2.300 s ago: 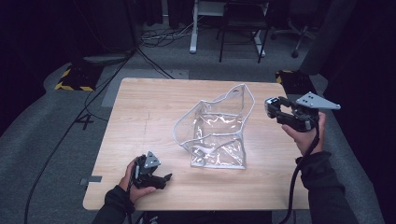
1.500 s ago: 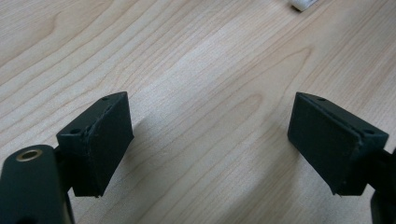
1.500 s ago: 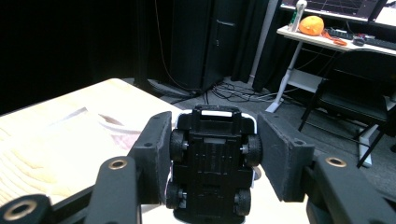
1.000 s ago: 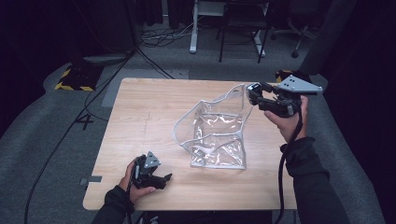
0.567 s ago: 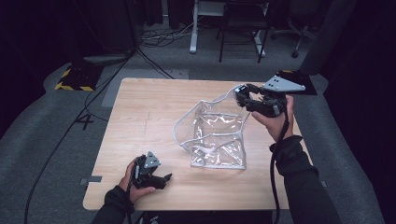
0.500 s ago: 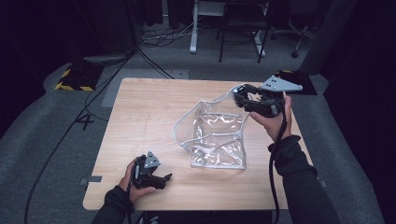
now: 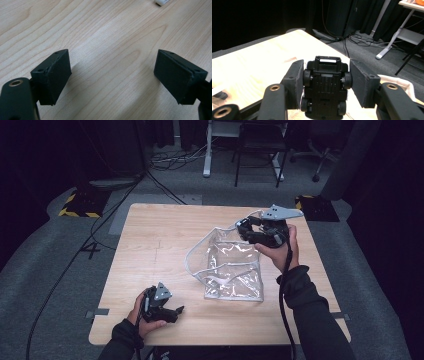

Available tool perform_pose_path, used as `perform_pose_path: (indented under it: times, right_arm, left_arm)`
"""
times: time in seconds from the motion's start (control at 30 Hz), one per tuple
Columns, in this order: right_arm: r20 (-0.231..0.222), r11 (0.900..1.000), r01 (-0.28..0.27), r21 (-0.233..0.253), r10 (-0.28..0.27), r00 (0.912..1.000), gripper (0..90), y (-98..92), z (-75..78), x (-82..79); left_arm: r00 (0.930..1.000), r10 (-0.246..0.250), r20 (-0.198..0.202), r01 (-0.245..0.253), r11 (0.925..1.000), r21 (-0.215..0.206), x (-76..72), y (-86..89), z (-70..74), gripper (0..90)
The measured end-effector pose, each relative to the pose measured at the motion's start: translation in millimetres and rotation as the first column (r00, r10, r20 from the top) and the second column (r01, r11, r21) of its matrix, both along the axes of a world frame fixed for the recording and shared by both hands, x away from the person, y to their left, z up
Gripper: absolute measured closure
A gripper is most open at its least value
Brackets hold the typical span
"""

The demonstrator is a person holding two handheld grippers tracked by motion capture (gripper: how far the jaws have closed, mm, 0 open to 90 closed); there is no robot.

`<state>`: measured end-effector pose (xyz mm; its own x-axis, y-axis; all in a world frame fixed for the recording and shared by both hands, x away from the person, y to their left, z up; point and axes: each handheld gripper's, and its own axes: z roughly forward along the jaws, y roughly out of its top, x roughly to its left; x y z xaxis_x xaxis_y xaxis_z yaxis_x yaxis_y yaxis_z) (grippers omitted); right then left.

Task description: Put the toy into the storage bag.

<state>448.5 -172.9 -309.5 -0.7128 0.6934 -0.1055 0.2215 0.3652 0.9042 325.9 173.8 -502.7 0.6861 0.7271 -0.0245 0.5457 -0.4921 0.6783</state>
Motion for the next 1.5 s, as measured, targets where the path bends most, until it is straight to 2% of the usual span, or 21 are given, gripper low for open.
perform_pose_path:
  times: [0.33, 0.5, 0.67, 1.03, 1.3, 1.5]
  right_arm:
    - [-0.024, 1.0, -0.011, -0.019, 0.01, 0.9997, 47.6, -0.4, -8.4, 1.2]
    - [-0.048, 0.999, -0.023, -0.027, 0.022, 0.9986, 47.6, -6.8, -11.4, 2.9]
    - [-0.081, 0.998, -0.027, -0.062, 0.022, 0.9964, 47.5, -13.0, -14.3, 4.4]
    - [-0.106, 0.995, -0.057, -0.08, 0.048, 0.9932, 47.4, -28.7, -16.4, 2.7]
    - [-0.12, 0.995, -0.056, -0.087, 0.045, 0.9918, 47.4, -39.7, -14.9, 1.3]
    - [-0.134, 0.989, -0.087, -0.115, 0.071, 0.9884, 47.3, -44.5, -18.4, 0.9]
  left_arm:
    - [1.0, -0.001, -0.001, 0.001, 1.0, -0.001, 0.0, 0.1, 0.1, 14.4]
    - [1.0, 0.004, -0.002, -0.004, 1.0, -0.003, -0.3, -0.1, 0.0, 14.4]
    - [1.0, -0.001, -0.004, 0.001, 1.0, -0.001, -0.1, 0.1, 0.2, 14.4]
    - [1.0, 0.001, -0.002, -0.001, 1.0, -0.001, -0.1, 0.0, 0.1, 14.4]
    - [1.0, 0.003, -0.002, -0.003, 1.0, -0.002, -0.2, -0.1, 0.1, 14.4]
    - [1.0, 0.001, -0.004, -0.001, 1.0, -0.002, -0.2, 0.0, 0.2, 14.4]
